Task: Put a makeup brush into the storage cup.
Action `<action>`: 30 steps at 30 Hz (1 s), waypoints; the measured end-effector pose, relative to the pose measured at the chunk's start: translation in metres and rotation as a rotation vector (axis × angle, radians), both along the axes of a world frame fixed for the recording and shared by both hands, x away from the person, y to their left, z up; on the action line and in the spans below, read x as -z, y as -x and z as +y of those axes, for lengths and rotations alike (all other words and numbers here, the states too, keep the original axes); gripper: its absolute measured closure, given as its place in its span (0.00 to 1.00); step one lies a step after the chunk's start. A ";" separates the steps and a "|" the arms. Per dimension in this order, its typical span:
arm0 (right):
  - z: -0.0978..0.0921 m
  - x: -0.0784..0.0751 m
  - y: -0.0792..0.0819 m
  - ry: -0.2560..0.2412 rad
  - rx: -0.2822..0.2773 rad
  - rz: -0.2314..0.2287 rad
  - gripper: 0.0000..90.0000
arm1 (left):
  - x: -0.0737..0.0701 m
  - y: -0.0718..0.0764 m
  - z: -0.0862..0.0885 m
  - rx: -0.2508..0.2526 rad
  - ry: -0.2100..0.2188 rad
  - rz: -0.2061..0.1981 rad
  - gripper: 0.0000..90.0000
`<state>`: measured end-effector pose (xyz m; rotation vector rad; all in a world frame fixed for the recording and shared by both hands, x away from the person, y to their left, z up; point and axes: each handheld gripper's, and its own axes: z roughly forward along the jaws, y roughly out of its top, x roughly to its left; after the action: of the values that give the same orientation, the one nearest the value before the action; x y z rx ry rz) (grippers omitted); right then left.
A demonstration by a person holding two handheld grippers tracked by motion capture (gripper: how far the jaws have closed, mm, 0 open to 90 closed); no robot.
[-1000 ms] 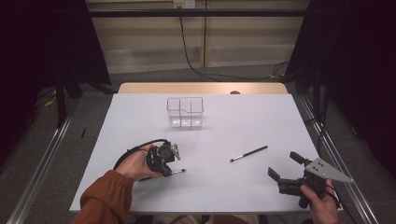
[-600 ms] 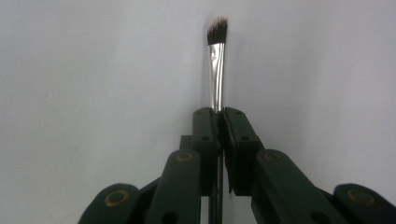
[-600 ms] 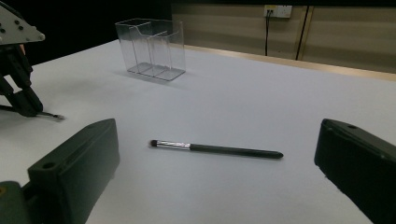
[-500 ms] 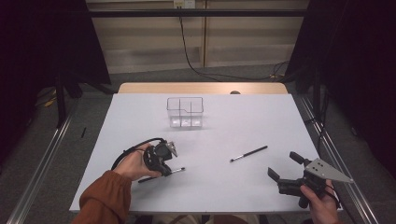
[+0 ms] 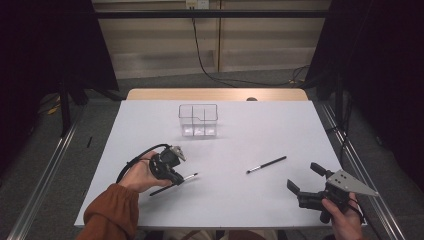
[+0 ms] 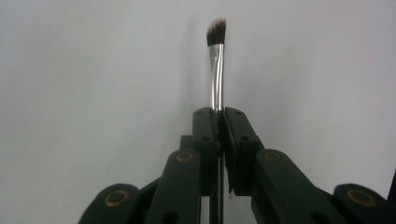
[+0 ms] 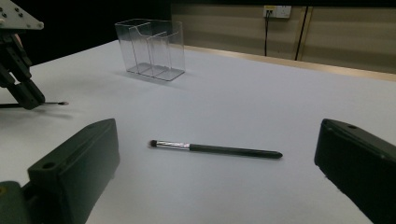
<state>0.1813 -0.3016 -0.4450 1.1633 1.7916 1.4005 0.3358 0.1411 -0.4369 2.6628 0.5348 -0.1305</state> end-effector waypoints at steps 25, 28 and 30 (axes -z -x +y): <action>0.000 0.000 0.000 -0.004 0.002 -0.001 0.00 | -0.024 0.007 0.021 -0.158 0.232 -0.065 0.93; 0.000 0.000 0.000 -0.005 0.002 -0.001 0.00 | -0.026 0.010 0.022 -0.155 0.253 -0.065 0.93; 0.000 0.000 0.000 -0.002 0.001 -0.002 0.00 | -0.028 0.011 0.023 -0.157 0.264 -0.074 0.93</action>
<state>0.1813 -0.3017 -0.4448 1.1631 1.7882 1.4028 0.3250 0.1639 -0.4092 2.3503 0.6517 -0.0522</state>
